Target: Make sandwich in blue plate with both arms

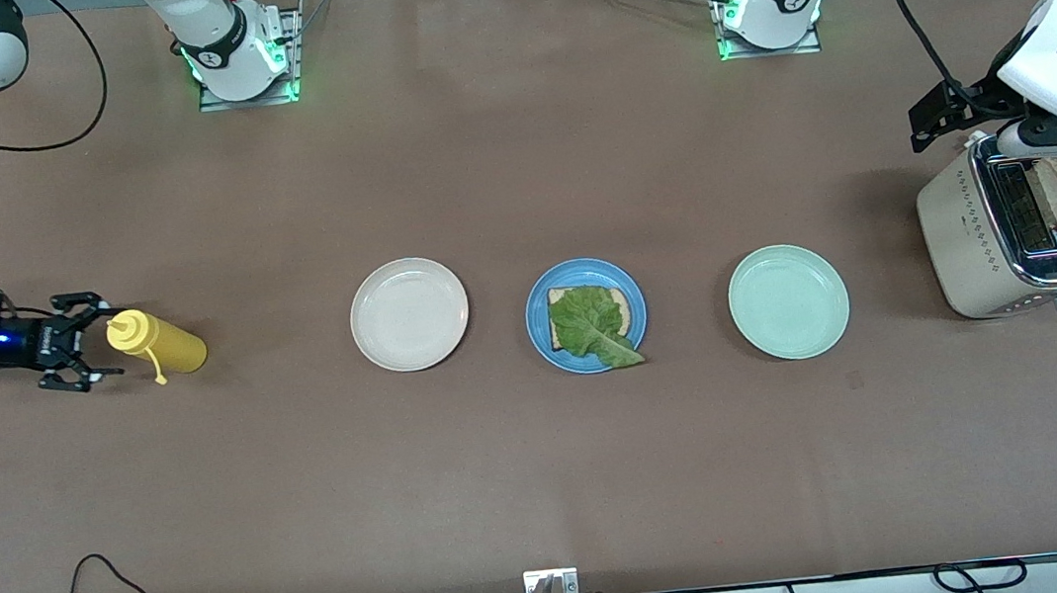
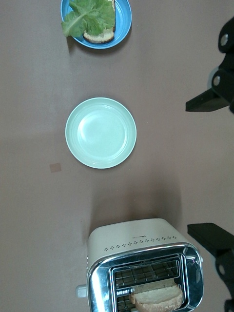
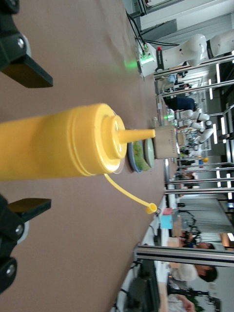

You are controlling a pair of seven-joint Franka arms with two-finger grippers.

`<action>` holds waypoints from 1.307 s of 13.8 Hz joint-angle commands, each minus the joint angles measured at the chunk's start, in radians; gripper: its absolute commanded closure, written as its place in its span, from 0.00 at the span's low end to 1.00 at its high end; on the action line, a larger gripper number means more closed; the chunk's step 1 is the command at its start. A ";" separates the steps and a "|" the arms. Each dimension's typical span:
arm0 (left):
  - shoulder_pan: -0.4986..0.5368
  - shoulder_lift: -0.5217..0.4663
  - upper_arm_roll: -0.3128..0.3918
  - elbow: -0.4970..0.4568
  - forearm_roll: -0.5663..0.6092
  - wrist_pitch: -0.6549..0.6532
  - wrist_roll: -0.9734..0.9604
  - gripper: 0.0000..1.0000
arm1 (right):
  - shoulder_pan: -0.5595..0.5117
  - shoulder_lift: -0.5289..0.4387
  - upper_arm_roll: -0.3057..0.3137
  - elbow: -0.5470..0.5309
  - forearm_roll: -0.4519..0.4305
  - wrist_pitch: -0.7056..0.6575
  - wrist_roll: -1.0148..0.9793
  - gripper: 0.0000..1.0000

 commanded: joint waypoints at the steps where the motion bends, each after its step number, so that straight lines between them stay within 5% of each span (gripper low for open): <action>1: -0.006 -0.012 0.008 -0.005 -0.011 -0.010 -0.007 0.00 | 0.028 -0.095 -0.065 -0.007 -0.094 0.014 0.131 0.00; 7: 0.035 0.047 0.025 0.030 -0.008 -0.123 0.001 0.00 | 0.317 -0.402 -0.246 -0.007 -0.397 0.187 0.573 0.00; 10: 0.147 0.168 0.025 0.075 0.021 -0.223 -0.005 0.00 | 0.471 -0.493 -0.254 -0.006 -0.560 0.280 0.941 0.00; 12: 0.209 0.263 0.025 0.132 0.151 -0.222 0.010 0.00 | 0.569 -0.513 -0.254 -0.006 -0.634 0.338 1.143 0.00; 16: 0.241 0.399 0.024 0.147 0.410 -0.206 0.195 0.00 | 0.649 -0.517 -0.249 0.057 -0.711 0.366 1.425 0.00; 18: 0.270 0.410 0.019 0.147 0.408 -0.147 0.208 0.00 | 0.697 -0.531 -0.242 0.089 -0.798 0.364 1.647 0.00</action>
